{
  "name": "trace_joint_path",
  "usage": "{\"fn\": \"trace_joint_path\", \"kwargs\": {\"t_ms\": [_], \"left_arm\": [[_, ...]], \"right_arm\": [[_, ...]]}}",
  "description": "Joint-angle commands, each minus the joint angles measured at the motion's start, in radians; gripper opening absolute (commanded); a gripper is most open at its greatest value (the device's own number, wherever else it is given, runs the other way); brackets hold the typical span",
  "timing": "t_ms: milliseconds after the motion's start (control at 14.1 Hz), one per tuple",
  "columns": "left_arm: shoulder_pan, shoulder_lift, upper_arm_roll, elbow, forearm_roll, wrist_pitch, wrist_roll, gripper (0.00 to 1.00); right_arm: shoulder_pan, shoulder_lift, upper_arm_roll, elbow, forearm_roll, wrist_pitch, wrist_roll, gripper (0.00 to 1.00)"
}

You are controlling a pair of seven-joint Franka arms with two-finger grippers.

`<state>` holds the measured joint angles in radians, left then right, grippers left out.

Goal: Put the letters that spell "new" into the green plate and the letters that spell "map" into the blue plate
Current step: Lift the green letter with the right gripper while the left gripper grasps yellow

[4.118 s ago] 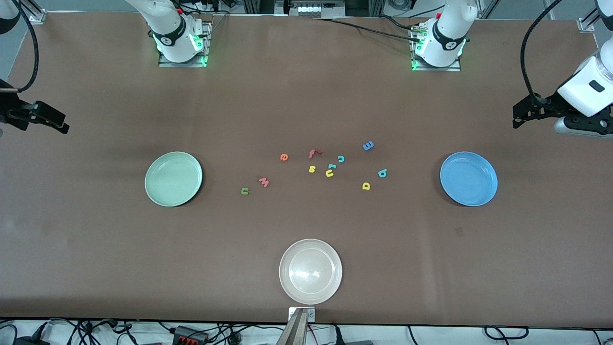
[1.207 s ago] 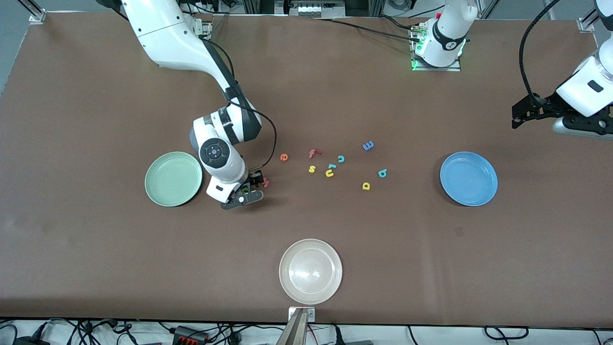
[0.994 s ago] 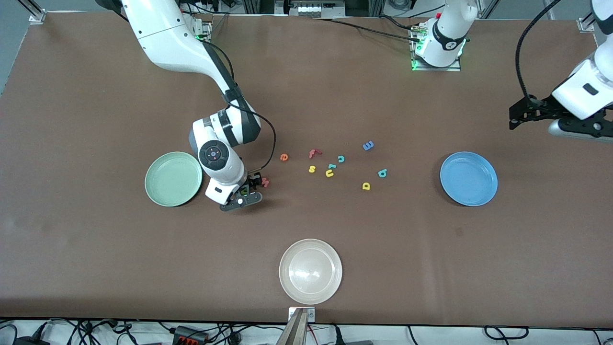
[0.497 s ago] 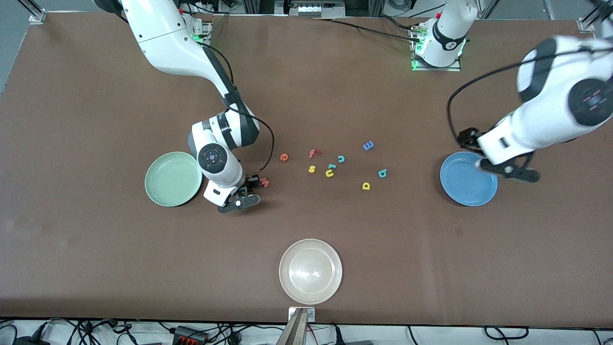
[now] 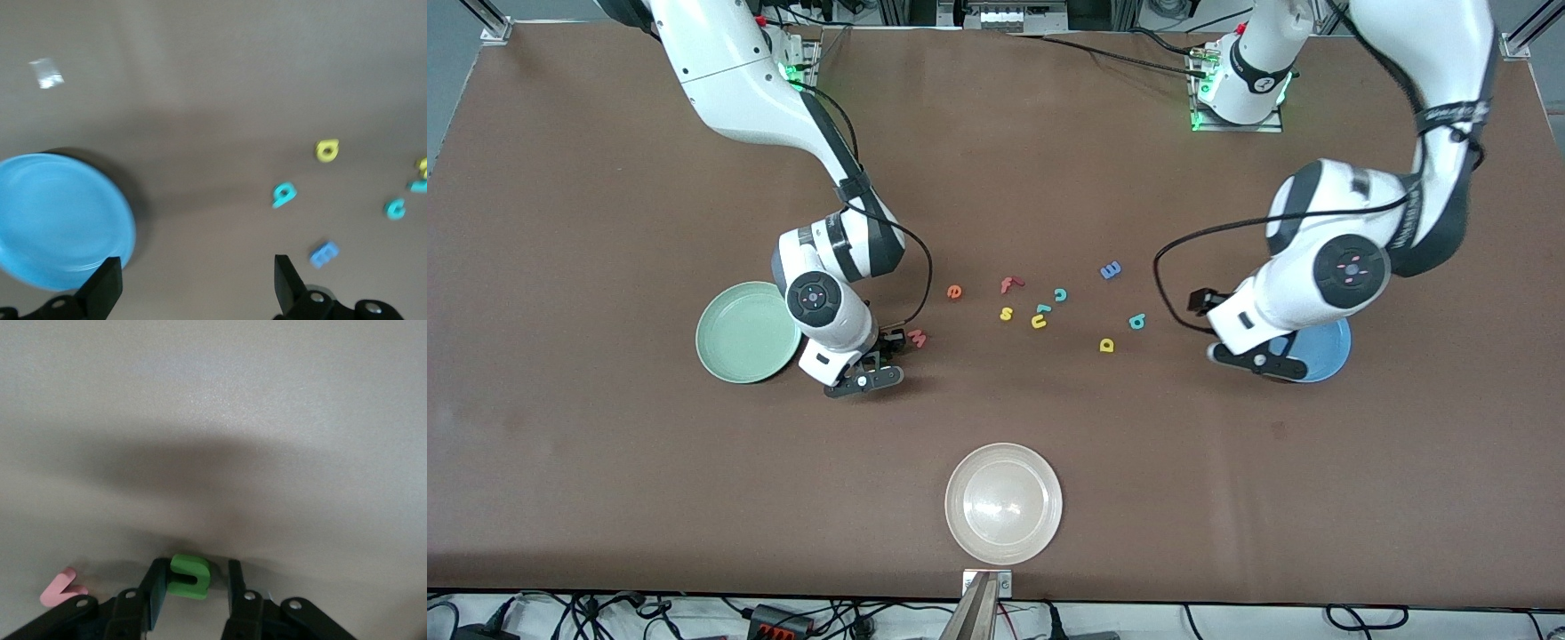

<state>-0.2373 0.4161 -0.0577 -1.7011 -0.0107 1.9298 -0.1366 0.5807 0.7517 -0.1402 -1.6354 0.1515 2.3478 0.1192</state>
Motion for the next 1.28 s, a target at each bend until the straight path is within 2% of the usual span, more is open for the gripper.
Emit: {"fn": "trace_joint_path", "kwargs": {"t_ms": [0,71,284,426,639,852,1065,1207], "left_arm": [[-0.077,0.075,0.007,0.015,-0.018,0.089,-0.133,1.0],[-0.108,0.099,0.007,0.015,-0.017,0.121,-0.188,1.0],[-0.151,0.17,0.007,0.008,-0.018,0.253,-0.232,1.0],[-0.166,0.225,0.007,0.006,-0.018,0.349,-0.248,1.0],[-0.2,0.266,0.007,-0.008,-0.017,0.437,-0.326,1.0],[-0.227,0.283,0.007,-0.017,-0.017,0.448,-0.365,1.0],[-0.229,0.285,0.007,-0.029,-0.015,0.448,-0.356,1.0],[-0.221,0.285,0.007,-0.029,-0.012,0.448,-0.35,0.89]], "right_arm": [[-0.002,0.017,0.005,0.023,0.016,-0.001,0.011,0.45],[-0.002,0.017,0.005,0.023,0.016,-0.001,0.011,0.43],[0.002,0.018,0.005,0.023,0.016,-0.001,0.016,0.17],[0.005,0.017,0.005,0.023,0.016,-0.001,0.008,0.12],[-0.001,0.008,0.005,0.023,0.016,-0.01,0.005,0.09],[-0.016,-0.032,-0.002,0.022,0.016,-0.039,0.005,0.09],[-0.08,-0.098,-0.045,0.017,0.003,-0.196,-0.057,0.09],[-0.123,-0.147,-0.056,-0.009,0.0,-0.286,-0.091,0.09]]}}
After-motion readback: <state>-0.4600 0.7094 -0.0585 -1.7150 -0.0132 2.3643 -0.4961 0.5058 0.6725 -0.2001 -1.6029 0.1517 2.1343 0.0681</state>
